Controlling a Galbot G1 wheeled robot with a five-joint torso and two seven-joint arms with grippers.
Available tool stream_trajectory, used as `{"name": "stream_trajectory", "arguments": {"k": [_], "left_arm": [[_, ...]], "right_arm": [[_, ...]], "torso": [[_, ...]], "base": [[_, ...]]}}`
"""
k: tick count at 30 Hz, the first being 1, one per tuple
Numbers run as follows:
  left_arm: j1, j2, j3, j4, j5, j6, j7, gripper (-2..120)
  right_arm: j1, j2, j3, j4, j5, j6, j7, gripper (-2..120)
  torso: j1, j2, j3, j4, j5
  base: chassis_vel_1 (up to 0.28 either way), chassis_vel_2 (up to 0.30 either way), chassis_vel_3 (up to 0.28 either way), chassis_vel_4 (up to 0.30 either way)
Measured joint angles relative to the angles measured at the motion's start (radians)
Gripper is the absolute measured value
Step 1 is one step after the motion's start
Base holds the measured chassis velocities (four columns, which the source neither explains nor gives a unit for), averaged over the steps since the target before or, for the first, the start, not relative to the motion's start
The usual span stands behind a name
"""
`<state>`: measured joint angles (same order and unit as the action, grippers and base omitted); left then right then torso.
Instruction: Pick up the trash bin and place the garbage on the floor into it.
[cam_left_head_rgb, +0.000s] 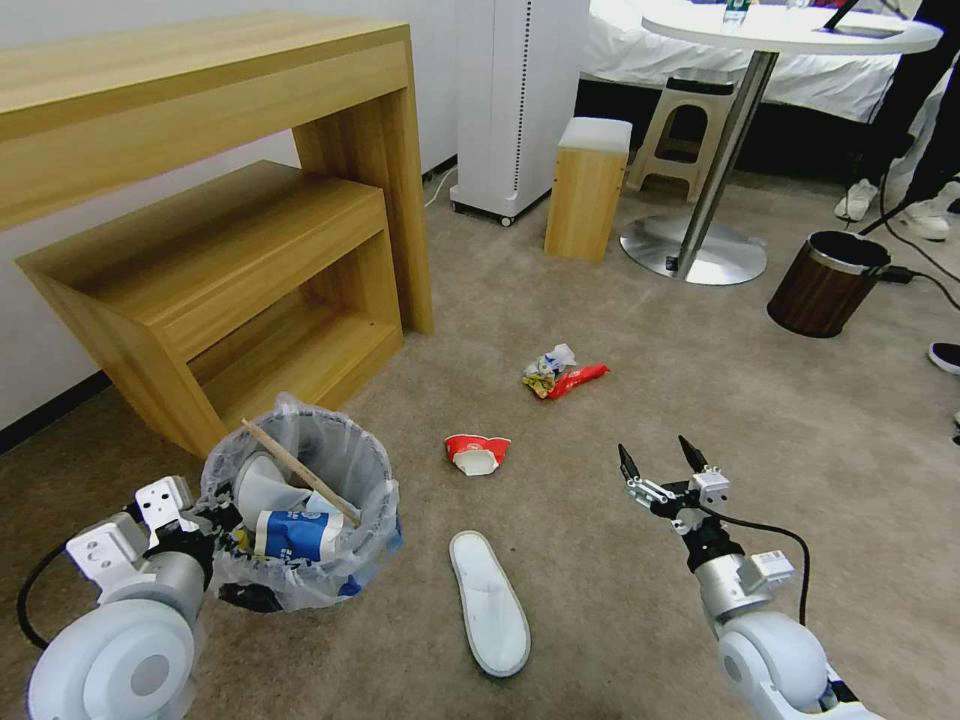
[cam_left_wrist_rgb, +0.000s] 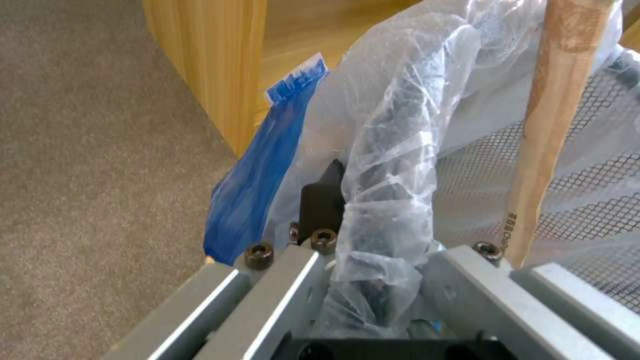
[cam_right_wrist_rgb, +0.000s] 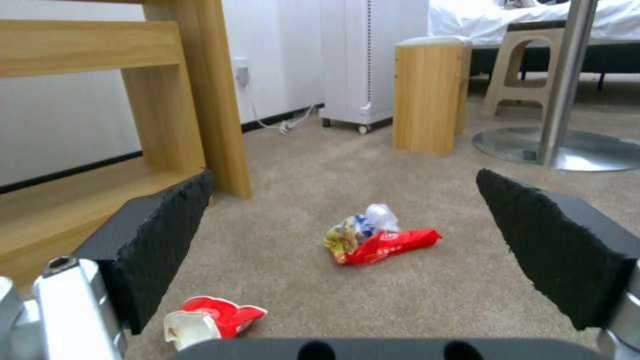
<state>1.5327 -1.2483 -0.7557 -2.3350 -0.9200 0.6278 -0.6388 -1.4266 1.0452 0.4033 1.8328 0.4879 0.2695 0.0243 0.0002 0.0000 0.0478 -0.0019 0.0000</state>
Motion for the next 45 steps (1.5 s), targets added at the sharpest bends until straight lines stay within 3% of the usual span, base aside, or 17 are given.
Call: {"name": "stream_trajectory", "arguments": {"k": [18,25,35,37,38,41,45], "left_arm": [[0.006,-0.003,0.007,-0.008,0.0,-0.001,0.002,1],[0.004,-0.006,0.014,-0.007,0.003,-0.001,0.002,1],[0.001,-0.01,0.017,0.003,0.009,-0.001,0.003,1],[0.001,-0.011,0.018,0.003,0.01,-0.001,0.004,1],[0.001,-0.011,0.018,0.003,0.01,-0.001,0.004,1],[0.002,-0.011,0.017,-0.001,0.01,-0.001,0.004,1],[0.007,-0.014,0.016,-0.006,0.012,-0.001,0.004,1]], "right_arm": [[-0.001,0.014,-0.02,-0.01,-0.013,0.012,0.002,100],[-0.002,0.014,-0.054,-0.013,-0.027,-0.037,0.021,100],[0.011,0.001,-0.14,-0.036,0.001,-0.304,0.0,100],[0.029,0.009,-0.173,-0.047,0.014,-0.394,0.028,100],[0.029,0.009,-0.173,-0.047,0.014,-0.394,0.028,100],[0.06,0.019,-0.232,-0.065,0.055,-0.541,0.087,100],[0.092,0.028,-0.282,-0.092,0.093,-0.623,0.104,100]], "torso": [[0.0,0.0,0.0,0.0001,-0.0002],[0.0,0.0,0.0,-0.0001,0.0],[0.0,0.0,0.0,0.0,0.0],[0.0,0.0,0.0,0.0,-0.0001],[0.0,0.0,0.0,0.0,-0.0001],[0.0,0.0,0.0,0.0,-0.0002],[0.0,0.0,0.0,0.0,-0.0001]], "base": [[0.031,0.028,-0.025,-0.035],[0.003,0.008,0.0,-0.003],[0.0,0.0,0.0,0.0],[0.0,0.0,0.0,0.0],[0.0,0.0,0.0,0.0],[0.0,0.0,0.0,0.0],[0.0,0.0,0.0,0.0]]}}
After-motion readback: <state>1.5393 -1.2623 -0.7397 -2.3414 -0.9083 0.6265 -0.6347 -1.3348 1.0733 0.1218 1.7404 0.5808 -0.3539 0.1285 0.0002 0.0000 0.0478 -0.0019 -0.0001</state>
